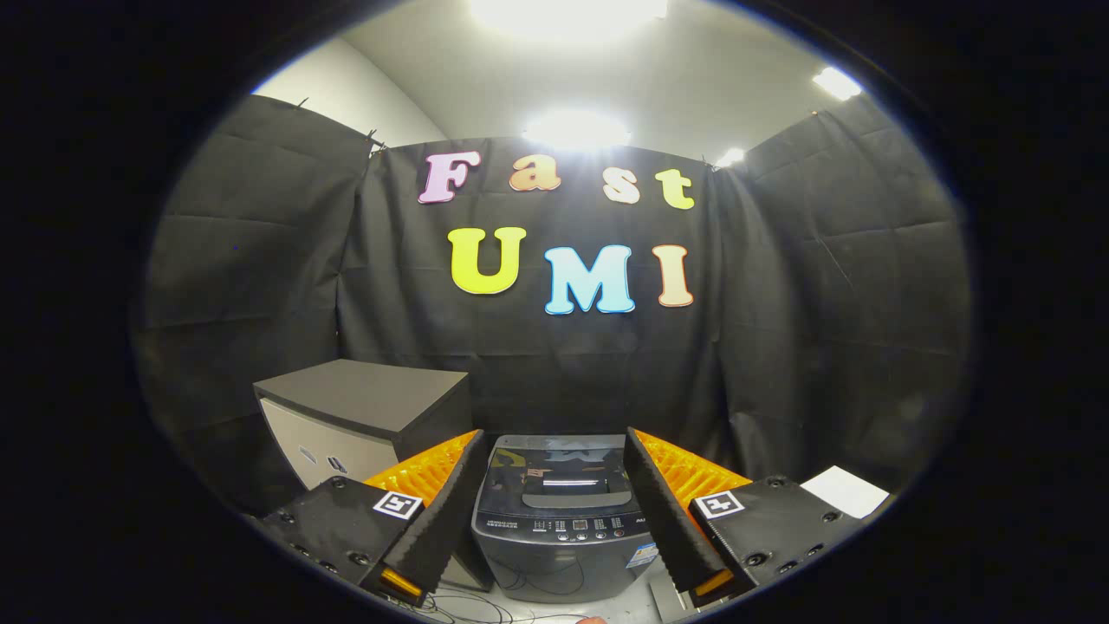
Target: Put the clothes into the washing machine and then close the washing machine lid.
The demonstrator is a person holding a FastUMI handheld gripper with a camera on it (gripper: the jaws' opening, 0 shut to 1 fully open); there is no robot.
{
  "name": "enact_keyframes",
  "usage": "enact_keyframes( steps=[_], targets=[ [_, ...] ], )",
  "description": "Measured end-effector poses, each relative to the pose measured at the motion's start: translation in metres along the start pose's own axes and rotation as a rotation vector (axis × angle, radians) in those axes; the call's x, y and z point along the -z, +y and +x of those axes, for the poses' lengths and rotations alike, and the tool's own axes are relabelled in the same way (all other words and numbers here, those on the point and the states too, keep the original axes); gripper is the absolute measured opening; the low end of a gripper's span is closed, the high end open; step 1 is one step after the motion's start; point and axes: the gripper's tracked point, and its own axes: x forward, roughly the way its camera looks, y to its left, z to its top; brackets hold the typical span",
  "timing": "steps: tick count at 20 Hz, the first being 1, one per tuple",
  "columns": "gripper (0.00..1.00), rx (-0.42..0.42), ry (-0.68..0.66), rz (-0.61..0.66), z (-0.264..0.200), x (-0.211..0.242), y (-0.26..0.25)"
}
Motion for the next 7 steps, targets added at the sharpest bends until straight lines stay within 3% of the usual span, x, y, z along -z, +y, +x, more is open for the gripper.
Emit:
enact_keyframes(
  steps=[7],
  targets=[
    [0.98, -0.018, 0.011, -0.015, -0.0014, 0.0031, 0.0086]
  ],
)
